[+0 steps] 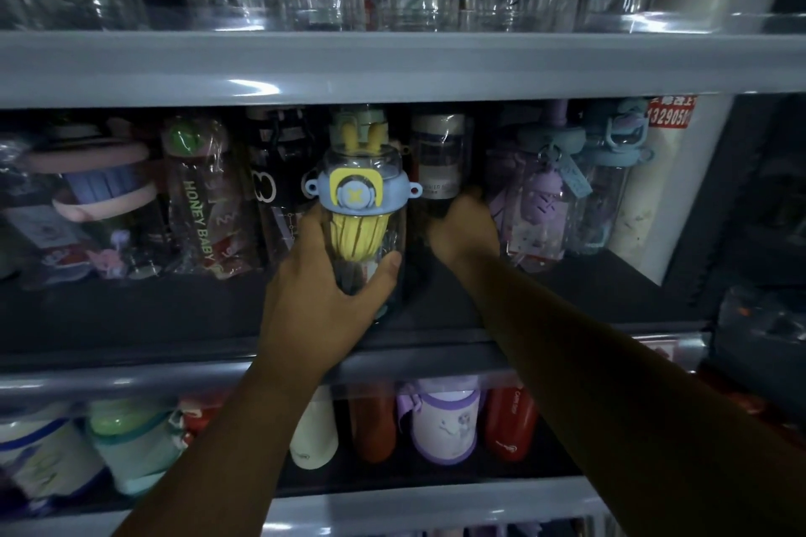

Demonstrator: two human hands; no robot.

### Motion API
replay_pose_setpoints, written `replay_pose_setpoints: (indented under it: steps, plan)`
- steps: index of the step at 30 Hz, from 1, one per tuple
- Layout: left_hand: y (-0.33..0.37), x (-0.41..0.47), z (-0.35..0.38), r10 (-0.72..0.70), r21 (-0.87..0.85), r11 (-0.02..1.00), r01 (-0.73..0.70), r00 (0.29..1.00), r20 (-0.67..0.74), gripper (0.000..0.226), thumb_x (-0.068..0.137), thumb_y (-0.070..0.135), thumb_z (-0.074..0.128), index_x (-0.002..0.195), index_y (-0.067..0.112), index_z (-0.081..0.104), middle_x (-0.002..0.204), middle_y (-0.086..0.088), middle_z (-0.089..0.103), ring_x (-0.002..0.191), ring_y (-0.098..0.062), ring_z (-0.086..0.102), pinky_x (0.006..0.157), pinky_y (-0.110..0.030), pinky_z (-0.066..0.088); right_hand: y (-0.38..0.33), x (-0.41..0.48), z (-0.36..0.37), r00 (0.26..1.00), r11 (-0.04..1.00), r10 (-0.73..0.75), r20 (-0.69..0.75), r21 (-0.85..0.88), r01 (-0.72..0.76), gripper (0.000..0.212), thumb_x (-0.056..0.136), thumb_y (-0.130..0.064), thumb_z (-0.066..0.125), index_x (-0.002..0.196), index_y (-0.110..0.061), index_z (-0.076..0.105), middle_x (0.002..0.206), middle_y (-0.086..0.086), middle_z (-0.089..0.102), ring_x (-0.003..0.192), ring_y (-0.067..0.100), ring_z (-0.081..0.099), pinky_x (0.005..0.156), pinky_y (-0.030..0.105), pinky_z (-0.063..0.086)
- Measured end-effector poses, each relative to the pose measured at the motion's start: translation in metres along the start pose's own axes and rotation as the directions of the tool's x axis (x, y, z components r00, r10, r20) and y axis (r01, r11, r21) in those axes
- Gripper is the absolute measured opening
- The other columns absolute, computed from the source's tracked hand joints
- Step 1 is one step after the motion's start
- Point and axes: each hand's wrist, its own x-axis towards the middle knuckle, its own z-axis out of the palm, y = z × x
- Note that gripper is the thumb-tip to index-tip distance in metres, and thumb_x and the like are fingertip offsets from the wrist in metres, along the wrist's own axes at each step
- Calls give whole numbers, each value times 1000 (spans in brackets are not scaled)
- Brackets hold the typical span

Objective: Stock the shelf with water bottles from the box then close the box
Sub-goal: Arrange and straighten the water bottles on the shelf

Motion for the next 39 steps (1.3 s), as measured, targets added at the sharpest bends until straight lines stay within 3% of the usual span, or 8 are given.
replay_pose_setpoints:
  steps: [6,12,18,20,26,31,35,39]
  plan:
    - [2,0,-1,-1,-8,1000,1,1000,4,68,78,63,70,133,29,47,100,15,64,90,-14,65,79,-38,57,-9,-14,-19,999,998,38,-4,42,-38,86,78,-42,77,138,3,34,137,20,53,124,40,56,98,51,52]
    - [4,-1,-1,12,-23,1000,-11,1000,6,70,79,61,70,136,29,46,105,19,64,96,-11,65,84,-37,57,5,-32,-21,998,998,-46,39,37,45,105,46,-76,55,130,-13,50,122,9,61,107,31,65,86,49,58]
    - [5,-2,-1,6,-32,999,-6,1000,2,66,81,58,72,134,28,47,103,22,62,95,-9,65,83,-35,56,14,-49,-34,991,993,-106,86,70,100,123,52,-82,78,145,-11,41,137,4,53,128,22,52,102,43,52]
    - [4,-2,-1,1,-34,999,-1,1000,0,67,81,58,71,135,27,47,105,20,62,96,-9,64,83,-33,54,20,-43,-36,989,990,-105,107,109,93,117,45,-82,80,139,-19,50,131,-2,61,120,17,61,97,38,56]
    - [2,-1,0,-1,-41,999,1,1000,-6,64,81,58,72,131,27,48,104,19,62,95,-9,63,80,-29,50,17,-43,-47,982,937,-88,168,349,24,79,70,-24,93,134,-13,48,123,-8,63,110,10,60,96,30,50]
    - [1,0,0,-3,-31,1000,3,1000,3,61,82,56,73,129,26,47,106,14,64,94,-10,62,78,-28,49,22,-25,-30,975,927,-101,196,374,21,95,46,-45,94,129,-18,57,115,-6,73,103,11,71,91,40,60]
    - [0,0,0,-1,-20,1000,1,1000,-1,65,81,60,72,130,26,47,110,9,66,96,-15,64,81,-34,54,21,-33,-38,980,949,-108,166,311,52,55,69,-24,93,117,-18,67,105,-10,73,94,2,68,74,12,54]
    - [1,0,0,-3,-16,1000,3,1000,1,65,80,61,71,130,27,46,108,11,66,96,-13,65,83,-39,57,26,-34,-40,983,955,-155,103,269,123,50,72,-25,91,117,-17,69,105,-10,72,85,-2,64,63,3,43]
